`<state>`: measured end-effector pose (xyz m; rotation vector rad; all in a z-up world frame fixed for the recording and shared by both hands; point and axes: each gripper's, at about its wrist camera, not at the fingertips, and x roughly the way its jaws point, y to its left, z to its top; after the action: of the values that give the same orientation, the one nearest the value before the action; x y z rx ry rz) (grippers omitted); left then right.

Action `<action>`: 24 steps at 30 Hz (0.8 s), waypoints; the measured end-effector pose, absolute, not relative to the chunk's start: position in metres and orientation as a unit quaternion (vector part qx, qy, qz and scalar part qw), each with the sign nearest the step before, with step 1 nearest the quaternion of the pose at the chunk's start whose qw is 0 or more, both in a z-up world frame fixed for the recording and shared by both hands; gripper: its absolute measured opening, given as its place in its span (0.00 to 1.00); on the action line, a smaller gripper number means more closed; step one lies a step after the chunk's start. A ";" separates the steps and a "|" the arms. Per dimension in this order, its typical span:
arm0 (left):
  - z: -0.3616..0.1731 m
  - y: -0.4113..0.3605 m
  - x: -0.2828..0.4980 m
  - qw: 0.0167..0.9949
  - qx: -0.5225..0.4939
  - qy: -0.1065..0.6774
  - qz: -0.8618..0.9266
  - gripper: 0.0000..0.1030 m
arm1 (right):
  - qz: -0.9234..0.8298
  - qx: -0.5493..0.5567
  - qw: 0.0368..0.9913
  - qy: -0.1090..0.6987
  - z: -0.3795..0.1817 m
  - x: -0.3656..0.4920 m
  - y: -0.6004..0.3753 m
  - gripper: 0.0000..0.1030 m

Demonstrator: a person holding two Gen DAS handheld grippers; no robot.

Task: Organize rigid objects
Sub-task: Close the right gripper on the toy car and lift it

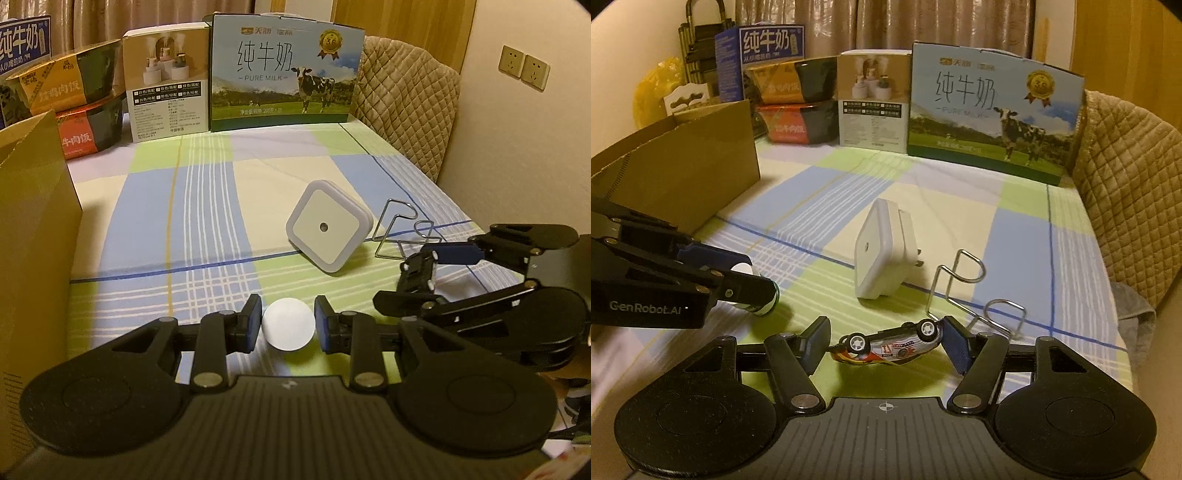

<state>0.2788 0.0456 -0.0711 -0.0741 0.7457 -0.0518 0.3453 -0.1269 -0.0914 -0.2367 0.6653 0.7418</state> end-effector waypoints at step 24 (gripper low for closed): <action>-0.021 0.024 0.206 0.941 -0.023 0.335 -0.045 0.25 | 0.253 -0.038 0.914 0.316 -0.041 0.243 -0.165 0.60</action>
<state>0.2063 0.0242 -0.0214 -0.0468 0.6830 -0.0911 0.2435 -0.1651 -0.0405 -0.0787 0.6509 0.5209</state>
